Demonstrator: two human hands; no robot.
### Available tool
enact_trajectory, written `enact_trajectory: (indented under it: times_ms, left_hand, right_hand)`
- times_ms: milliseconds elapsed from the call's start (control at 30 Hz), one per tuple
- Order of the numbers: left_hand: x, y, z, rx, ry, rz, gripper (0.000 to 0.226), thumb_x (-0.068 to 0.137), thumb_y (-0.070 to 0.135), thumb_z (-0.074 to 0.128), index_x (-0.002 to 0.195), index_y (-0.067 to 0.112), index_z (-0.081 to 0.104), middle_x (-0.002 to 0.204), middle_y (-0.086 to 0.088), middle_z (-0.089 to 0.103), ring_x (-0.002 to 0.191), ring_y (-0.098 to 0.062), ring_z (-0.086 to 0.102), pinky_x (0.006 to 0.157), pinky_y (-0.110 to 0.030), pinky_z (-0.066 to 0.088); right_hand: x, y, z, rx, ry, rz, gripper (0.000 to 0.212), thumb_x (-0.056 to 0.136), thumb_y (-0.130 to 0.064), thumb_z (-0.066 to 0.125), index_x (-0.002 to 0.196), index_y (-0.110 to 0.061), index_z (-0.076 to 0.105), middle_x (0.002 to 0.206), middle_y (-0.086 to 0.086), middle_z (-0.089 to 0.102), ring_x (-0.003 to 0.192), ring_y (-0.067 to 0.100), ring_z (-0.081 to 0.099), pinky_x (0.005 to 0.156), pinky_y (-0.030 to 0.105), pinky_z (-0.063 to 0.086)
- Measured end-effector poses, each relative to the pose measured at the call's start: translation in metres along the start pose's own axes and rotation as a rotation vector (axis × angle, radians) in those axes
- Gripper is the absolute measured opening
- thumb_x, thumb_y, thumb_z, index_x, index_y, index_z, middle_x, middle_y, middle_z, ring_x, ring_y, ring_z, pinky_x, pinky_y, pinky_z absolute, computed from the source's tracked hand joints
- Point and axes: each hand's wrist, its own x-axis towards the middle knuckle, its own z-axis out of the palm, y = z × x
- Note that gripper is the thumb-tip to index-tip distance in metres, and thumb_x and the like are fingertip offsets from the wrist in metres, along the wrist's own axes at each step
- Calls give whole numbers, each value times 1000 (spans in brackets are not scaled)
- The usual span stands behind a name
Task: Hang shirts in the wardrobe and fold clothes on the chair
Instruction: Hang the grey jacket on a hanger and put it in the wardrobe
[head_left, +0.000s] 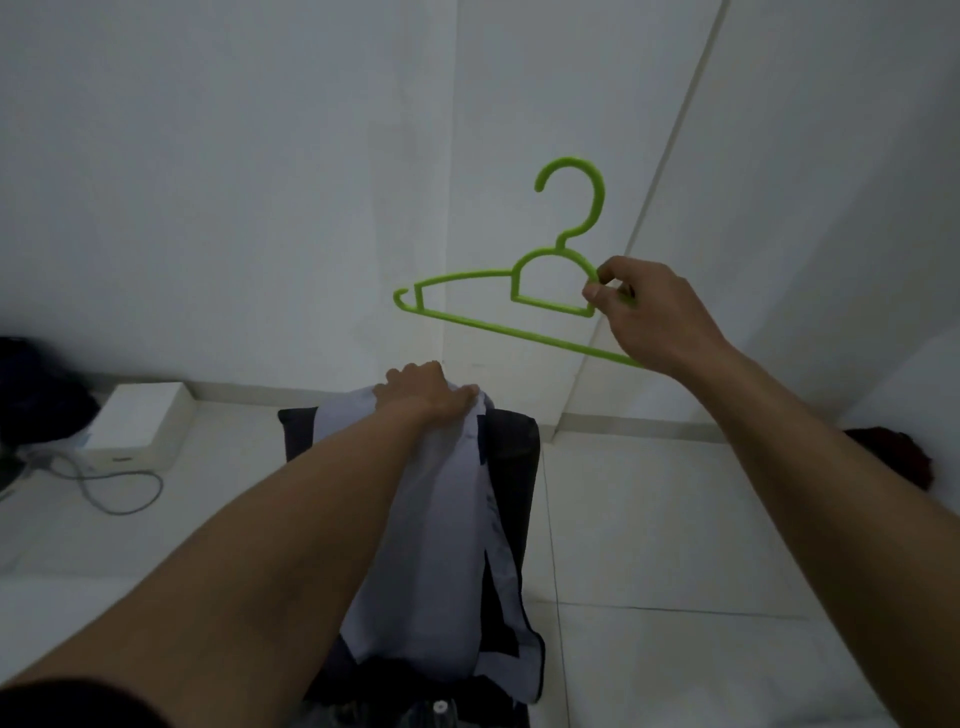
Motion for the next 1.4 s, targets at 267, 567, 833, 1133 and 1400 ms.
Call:
enact_trajectory:
  times_ms: [267,567,833,1133,1400]
  left_hand:
    - [28,29,4,-56,-21,-128,40,79,45,73,103,17,58,120,-8,63,112,-30,60,92,-38,43]
    - [25,26,-34,-283,26,-141,31,89,27,69,108,3,67,114,-13,68,96,-26,63,71,-28,43]
    - [2,13,-62,-585,152,10,28,95,6,42,116,10,60,126,-14,64,111,-31,59,90,-35,47]
    - [-19,9,-53,192,72,240,45,75,59,76,89,15,77,93,-5,75,86,-21,67,72,-30,54]
    - [-45,4,-55,491,17,250,89,51,89,63,109,21,61,116,-5,52,111,-27,52,92,-38,47]
  right_hand:
    - [23,13,4,11,33,-7,21,102,-40,54,101,-24,67,76,-2,59,70,9,54,58,26,37]
    - [18,1,-15,84,71,-4,21,102,-38,54,102,-22,67,71,0,57,65,12,52,57,28,37]
    - [7,-19,-43,111,167,12,18,102,-37,54,98,-24,65,70,0,58,62,13,53,55,27,36]
    - [-14,-27,-63,113,203,29,16,102,-35,55,94,-24,64,68,-3,57,64,10,53,56,24,35]
    - [-31,-23,-63,133,203,46,17,102,-36,55,97,-23,65,70,-3,56,65,9,53,56,25,35]
